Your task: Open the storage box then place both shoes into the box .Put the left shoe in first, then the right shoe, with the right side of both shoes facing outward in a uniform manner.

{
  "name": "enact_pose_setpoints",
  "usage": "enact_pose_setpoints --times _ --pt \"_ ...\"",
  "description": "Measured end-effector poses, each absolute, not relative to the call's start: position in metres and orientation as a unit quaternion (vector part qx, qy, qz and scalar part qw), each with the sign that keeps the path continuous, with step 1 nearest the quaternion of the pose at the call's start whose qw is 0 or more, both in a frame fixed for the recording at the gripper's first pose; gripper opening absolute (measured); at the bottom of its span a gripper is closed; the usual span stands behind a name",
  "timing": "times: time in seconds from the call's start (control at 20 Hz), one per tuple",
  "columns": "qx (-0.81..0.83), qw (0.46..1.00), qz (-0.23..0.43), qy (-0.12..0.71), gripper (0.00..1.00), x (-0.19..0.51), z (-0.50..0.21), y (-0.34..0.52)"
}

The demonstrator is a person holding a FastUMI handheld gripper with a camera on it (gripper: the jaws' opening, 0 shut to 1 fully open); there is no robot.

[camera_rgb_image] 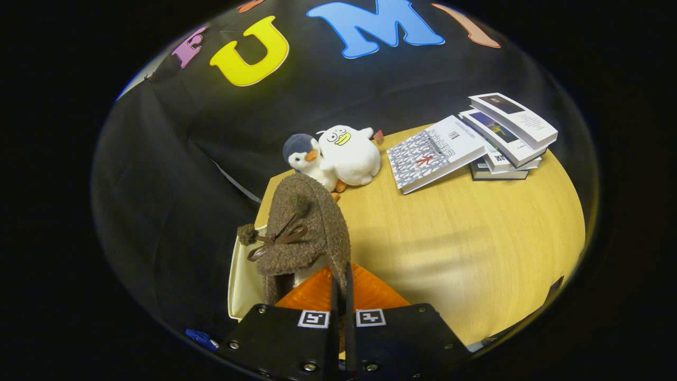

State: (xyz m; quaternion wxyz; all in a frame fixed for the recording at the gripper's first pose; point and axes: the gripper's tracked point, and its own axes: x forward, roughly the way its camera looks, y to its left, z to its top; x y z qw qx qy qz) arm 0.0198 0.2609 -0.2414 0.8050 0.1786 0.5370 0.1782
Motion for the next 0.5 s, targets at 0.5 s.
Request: enact_pose_setpoints --times 0.5 --pt "0.202 0.789 0.204 0.544 0.04 0.004 -0.245 0.358"
